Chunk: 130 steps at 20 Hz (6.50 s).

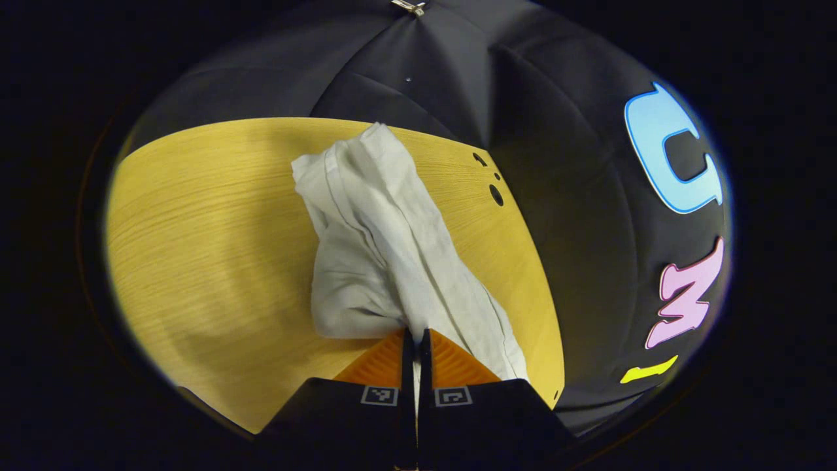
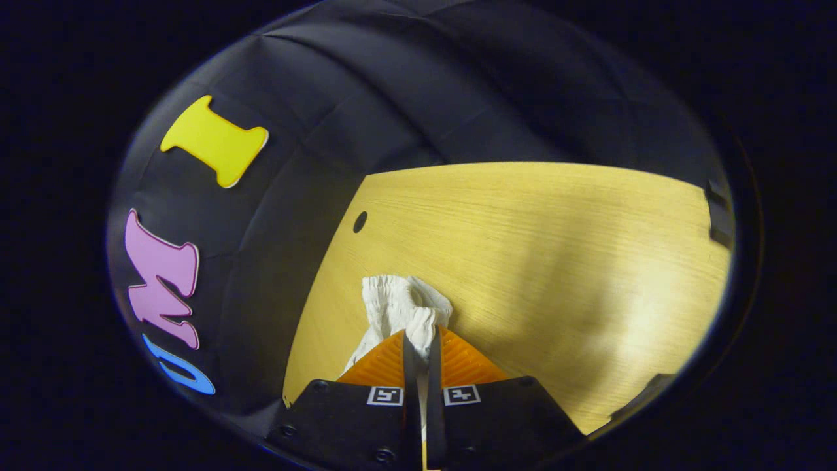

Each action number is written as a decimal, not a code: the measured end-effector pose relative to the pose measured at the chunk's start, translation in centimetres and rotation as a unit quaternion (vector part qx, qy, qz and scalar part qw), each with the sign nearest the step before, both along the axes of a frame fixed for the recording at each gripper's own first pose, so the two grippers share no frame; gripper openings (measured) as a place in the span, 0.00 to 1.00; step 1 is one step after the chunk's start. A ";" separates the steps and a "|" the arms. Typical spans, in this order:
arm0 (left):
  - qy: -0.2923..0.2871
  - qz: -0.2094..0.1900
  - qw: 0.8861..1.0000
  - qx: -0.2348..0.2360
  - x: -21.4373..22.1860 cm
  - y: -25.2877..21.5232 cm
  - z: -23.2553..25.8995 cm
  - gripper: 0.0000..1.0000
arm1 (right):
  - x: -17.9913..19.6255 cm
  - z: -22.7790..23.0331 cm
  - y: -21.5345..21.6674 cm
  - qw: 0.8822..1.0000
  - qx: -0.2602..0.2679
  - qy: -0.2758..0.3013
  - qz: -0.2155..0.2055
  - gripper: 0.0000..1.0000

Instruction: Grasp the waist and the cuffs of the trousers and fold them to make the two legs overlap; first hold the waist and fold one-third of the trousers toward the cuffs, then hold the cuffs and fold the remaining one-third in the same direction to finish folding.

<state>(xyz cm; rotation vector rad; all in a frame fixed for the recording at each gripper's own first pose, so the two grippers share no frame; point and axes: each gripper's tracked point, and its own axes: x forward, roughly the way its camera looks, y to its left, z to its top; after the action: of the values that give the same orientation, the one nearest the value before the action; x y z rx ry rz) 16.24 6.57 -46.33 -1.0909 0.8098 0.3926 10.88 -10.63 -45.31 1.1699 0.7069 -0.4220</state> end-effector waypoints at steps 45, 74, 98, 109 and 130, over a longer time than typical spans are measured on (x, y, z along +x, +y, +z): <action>0.005 -0.088 0.993 -0.079 0.1 -0.4 0.2 0.06 | -7.8 13.5 41.0 0.895 0.072 -0.115 0.424 0.56; -0.206 -0.315 0.922 0.092 7.1 -13.2 17.1 0.05 | -11.8 1.6 25.5 0.954 0.009 0.042 0.297 0.54; -0.217 -0.653 0.656 0.308 0.8 -33.9 11.2 0.38 | -16.8 5.6 7.3 0.996 0.021 0.019 0.085 0.60; -0.316 -0.736 0.443 0.404 -2.6 -37.4 12.0 0.90 | -18.4 5.4 6.4 0.997 0.016 0.028 0.069 0.60; -0.218 -0.494 0.795 0.277 0.7 -21.8 19.0 0.91 | -13.7 19.9 16.1 0.962 -0.039 -0.168 0.211 0.59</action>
<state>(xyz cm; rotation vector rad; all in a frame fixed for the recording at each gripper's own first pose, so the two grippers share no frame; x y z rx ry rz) 16.93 -15.19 -27.37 -0.0878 0.6748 -0.4910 -2.81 5.48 -25.44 0.9514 0.6132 0.1071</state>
